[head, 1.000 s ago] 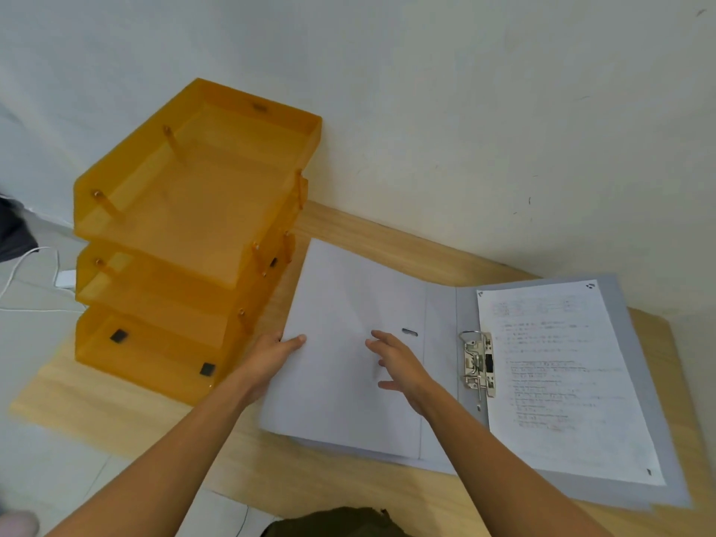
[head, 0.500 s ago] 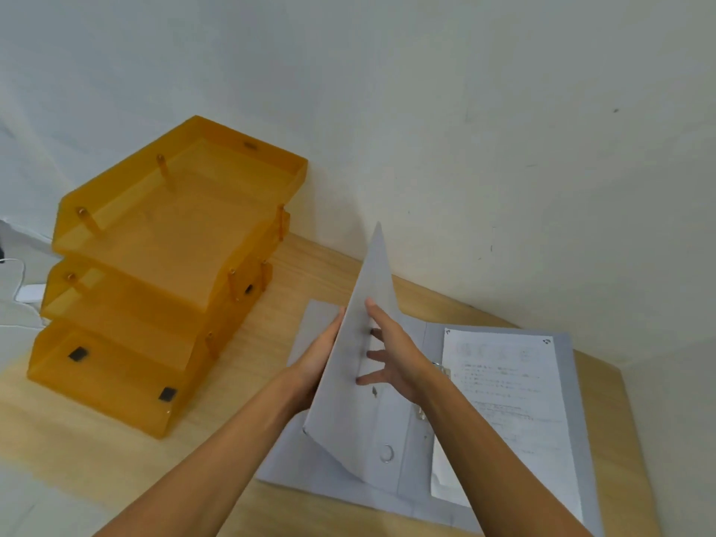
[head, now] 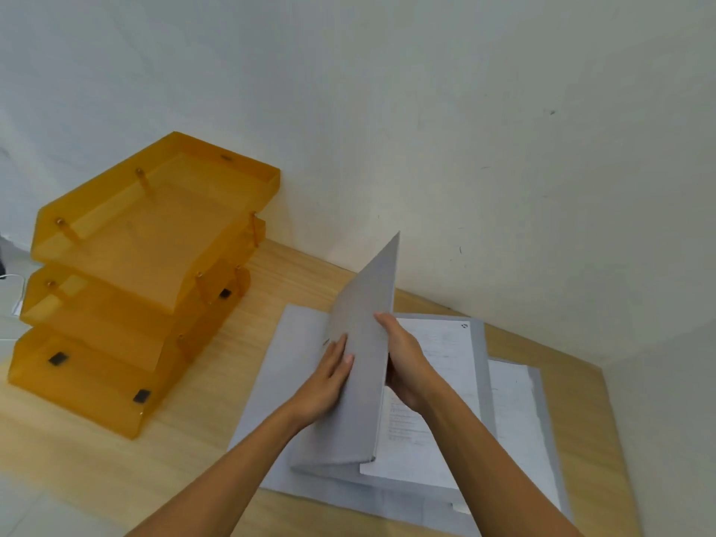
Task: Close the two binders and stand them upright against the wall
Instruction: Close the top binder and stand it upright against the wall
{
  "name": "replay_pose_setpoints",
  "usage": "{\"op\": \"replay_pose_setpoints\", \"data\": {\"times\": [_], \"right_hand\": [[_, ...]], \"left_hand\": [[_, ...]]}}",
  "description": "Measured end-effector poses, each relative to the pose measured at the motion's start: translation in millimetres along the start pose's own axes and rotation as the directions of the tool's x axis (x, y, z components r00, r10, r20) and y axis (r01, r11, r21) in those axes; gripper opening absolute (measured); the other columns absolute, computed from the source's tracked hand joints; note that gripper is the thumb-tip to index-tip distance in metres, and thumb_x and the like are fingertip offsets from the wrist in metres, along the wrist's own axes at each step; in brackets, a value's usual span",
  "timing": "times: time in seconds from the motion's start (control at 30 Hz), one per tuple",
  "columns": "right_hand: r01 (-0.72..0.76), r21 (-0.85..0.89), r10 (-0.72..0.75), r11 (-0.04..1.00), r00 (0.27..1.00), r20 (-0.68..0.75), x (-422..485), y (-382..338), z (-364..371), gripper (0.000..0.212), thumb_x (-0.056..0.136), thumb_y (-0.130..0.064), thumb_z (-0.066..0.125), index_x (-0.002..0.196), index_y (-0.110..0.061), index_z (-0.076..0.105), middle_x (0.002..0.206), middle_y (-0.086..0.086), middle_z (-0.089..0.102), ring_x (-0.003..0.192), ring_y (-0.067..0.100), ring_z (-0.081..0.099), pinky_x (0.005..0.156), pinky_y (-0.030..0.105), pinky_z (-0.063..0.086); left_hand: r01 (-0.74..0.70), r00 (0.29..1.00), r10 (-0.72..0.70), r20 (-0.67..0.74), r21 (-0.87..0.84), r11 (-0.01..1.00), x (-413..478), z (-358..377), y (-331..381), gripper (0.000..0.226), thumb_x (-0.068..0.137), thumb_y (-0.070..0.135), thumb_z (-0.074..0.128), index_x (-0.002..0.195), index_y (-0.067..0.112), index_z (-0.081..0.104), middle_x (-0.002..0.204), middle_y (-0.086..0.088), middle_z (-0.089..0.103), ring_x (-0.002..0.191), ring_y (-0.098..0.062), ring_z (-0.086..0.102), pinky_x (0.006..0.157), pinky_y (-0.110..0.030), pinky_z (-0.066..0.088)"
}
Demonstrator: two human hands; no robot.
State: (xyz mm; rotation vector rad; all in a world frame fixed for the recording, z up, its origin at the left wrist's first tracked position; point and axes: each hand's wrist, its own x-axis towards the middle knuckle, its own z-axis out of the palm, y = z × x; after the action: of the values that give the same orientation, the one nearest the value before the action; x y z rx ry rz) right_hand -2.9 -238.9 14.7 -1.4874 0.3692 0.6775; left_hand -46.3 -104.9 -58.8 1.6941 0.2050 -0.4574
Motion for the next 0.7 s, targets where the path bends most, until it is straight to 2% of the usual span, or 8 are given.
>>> {"op": "replay_pose_setpoints", "data": {"times": [0.1,0.13,0.23,0.3,0.37,0.5,0.63,0.7], "right_hand": [[0.097,-0.054,-0.099,0.994,0.995,-0.029,0,-5,-10,0.024,0.098,-0.028,0.046,0.112,-0.018,0.063,0.086,0.004,0.069,0.055,0.003,0.067,0.049,0.024,0.052],[0.113,-0.064,-0.115,0.992,0.993,-0.030,-1,-5,-13,0.023,0.098,-0.023,0.044,0.110,-0.018,0.062,0.087,0.003,0.069,0.057,0.003,0.068,0.047,0.024,0.051],[0.137,-0.021,-0.138,0.990,0.990,-0.044,-4,2,-33,0.032,0.095,-0.015,0.044,0.119,-0.017,0.065,0.107,0.006,0.078,0.093,0.024,0.075,0.072,0.036,0.061],[0.162,0.015,-0.159,0.987,0.980,-0.116,-6,15,-55,0.035,0.096,-0.008,0.047,0.123,-0.017,0.066,0.112,0.005,0.078,0.101,0.029,0.074,0.087,0.042,0.061],[0.151,-0.047,-0.158,0.987,0.959,-0.235,-5,32,-76,0.036,0.097,-0.006,0.052,0.129,-0.017,0.062,0.120,0.007,0.074,0.104,0.028,0.073,0.093,0.046,0.059],[0.066,-0.260,-0.168,0.963,0.903,-0.396,4,64,-107,0.045,0.097,-0.011,0.059,0.141,-0.012,0.049,0.137,0.012,0.061,0.118,0.030,0.063,0.102,0.043,0.052],[-0.039,-0.332,-0.119,0.942,0.889,-0.442,10,98,-128,0.052,0.094,-0.004,0.060,0.144,-0.009,0.045,0.139,0.016,0.058,0.121,0.032,0.060,0.093,0.032,0.050],[-0.087,-0.387,-0.111,0.918,0.880,-0.462,12,111,-137,0.055,0.092,-0.006,0.064,0.144,-0.009,0.046,0.138,0.019,0.056,0.120,0.034,0.058,0.098,0.039,0.052]], "left_hand": [[0.177,0.984,-0.177,-0.031,-0.005,0.984,3,-4,-37,0.071,0.101,0.057,0.032,0.162,0.027,0.011,0.169,0.003,0.019,0.154,-0.018,0.022,0.125,-0.040,0.019],[0.231,0.971,-0.231,-0.053,-0.020,0.973,2,-8,-45,0.074,0.099,0.061,0.034,0.162,0.026,0.014,0.167,0.002,0.024,0.152,-0.020,0.028,0.124,-0.041,0.023],[0.297,0.937,-0.303,-0.176,-0.058,0.953,4,-23,-70,0.084,0.091,0.068,0.045,0.159,0.022,0.025,0.163,-0.004,0.035,0.147,-0.027,0.037,0.118,-0.043,0.030],[0.315,0.913,-0.324,-0.248,-0.076,0.946,6,-26,-74,0.088,0.086,0.069,0.054,0.155,0.019,0.032,0.157,-0.007,0.043,0.141,-0.029,0.045,0.113,-0.042,0.036],[0.322,0.904,-0.327,-0.275,-0.062,0.945,8,-22,-75,0.089,0.082,0.067,0.062,0.151,0.016,0.037,0.150,-0.008,0.051,0.133,-0.030,0.052,0.107,-0.042,0.042],[0.339,0.895,-0.325,-0.306,-0.007,0.941,13,-12,-77,0.088,0.078,0.062,0.072,0.144,0.014,0.040,0.139,-0.007,0.058,0.122,-0.029,0.059,0.099,-0.040,0.049],[0.358,0.903,-0.332,-0.271,0.052,0.932,16,-4,-78,0.088,0.075,0.058,0.077,0.143,0.015,0.042,0.138,-0.008,0.060,0.122,-0.030,0.060,0.101,-0.043,0.050],[0.365,0.903,-0.333,-0.273,0.075,0.928,17,-2,-78,0.088,0.075,0.056,0.078,0.143,0.014,0.042,0.139,-0.008,0.060,0.122,-0.031,0.060,0.101,-0.043,0.050]]}}
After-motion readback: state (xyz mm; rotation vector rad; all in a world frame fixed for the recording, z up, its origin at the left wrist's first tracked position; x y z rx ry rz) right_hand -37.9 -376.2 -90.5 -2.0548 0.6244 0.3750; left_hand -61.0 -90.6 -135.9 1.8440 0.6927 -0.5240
